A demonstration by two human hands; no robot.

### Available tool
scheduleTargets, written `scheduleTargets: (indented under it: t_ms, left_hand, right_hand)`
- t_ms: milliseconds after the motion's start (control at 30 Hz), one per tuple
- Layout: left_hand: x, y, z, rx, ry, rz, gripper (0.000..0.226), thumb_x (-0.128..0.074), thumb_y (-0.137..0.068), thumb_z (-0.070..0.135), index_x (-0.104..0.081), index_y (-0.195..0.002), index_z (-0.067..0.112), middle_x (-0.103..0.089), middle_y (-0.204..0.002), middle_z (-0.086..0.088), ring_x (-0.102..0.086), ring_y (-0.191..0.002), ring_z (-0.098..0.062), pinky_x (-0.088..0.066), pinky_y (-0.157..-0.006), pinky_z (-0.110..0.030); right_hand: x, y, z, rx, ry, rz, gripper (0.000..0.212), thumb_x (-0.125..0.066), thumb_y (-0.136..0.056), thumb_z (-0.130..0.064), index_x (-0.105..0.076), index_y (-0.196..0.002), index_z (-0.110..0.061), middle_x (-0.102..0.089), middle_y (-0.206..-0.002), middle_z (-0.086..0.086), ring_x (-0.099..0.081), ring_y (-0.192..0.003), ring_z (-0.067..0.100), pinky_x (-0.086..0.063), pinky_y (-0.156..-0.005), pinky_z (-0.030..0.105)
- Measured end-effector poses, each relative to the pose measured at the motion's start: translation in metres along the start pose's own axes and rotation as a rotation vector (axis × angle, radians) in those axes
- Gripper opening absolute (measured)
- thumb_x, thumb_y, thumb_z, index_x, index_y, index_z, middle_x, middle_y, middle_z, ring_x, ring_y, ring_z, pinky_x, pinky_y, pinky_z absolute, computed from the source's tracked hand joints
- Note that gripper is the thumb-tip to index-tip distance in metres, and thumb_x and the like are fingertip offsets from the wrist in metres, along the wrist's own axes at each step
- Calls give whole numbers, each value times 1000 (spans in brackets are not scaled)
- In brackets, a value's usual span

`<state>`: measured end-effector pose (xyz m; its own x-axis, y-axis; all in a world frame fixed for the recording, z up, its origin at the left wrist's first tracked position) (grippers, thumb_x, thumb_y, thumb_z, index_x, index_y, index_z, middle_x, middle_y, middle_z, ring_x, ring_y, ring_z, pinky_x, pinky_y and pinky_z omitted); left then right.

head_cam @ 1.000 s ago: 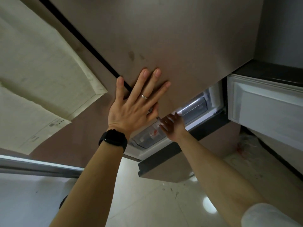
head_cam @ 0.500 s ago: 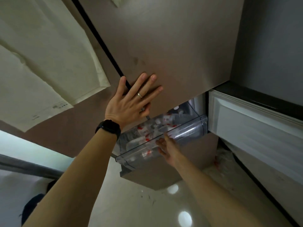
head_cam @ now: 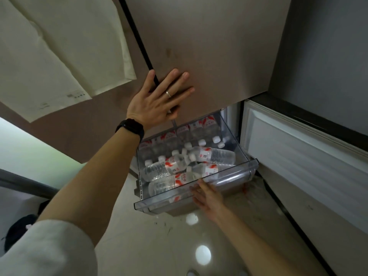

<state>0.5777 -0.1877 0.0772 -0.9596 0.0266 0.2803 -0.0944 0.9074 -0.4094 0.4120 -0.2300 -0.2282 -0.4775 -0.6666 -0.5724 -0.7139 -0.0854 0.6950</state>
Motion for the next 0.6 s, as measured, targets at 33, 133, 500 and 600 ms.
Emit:
scheduleTargets:
  t_ms: [33, 133, 500, 600]
  left_hand:
    - [0, 0, -1, 5, 9, 4, 62, -40, -101, 49, -26, -159, 33, -36, -161, -1, -38, -146, -21, -22, -114, -57]
    - [0, 0, -2, 3, 8, -3, 61, -39, -102, 49, -26, -160, 33, -36, -161, -1, -37, -147, -22, -18, -115, -58]
    - [1, 1, -2, 24, 24, -37, 58, -42, -104, 47, -28, -159, 34, -38, -160, 0, -40, -145, -22, -34, -113, -57]
    - [11, 0, -2, 186, 233, -98, 57, -48, -102, 31, -32, -157, 35, -33, -163, -3, -32, -150, -25, -24, -117, -61]
  right_hand:
    - [3, 4, 4, 2, -12, 6, 18, -68, -93, -25, -65, -102, -10, -74, -110, 12, -69, -109, 27, -54, -92, 41]
    - [9, 13, 8, 33, 7, 30, 18, -68, -92, -25, -65, -103, -9, -75, -103, 10, -70, -105, 26, -54, -86, 39]
    - [11, 22, -3, 63, 148, 1, 23, -63, -96, -27, -67, -111, -9, -73, -115, 10, -69, -110, 25, -53, -95, 40]
    - [11, 31, -9, 56, 260, 1, 20, -63, -97, -27, -66, -111, -14, -73, -114, 7, -73, -98, 21, -55, -80, 33]
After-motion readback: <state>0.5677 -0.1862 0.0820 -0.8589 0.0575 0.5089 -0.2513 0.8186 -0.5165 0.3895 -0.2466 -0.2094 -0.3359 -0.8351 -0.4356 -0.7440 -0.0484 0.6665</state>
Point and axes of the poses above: each hand's wrist, its own y-axis away from the middle knuckle, its own x-axis out of the back of the hand, z = x × y, the point moved 8 cm from there along -y, towards the middle knuckle
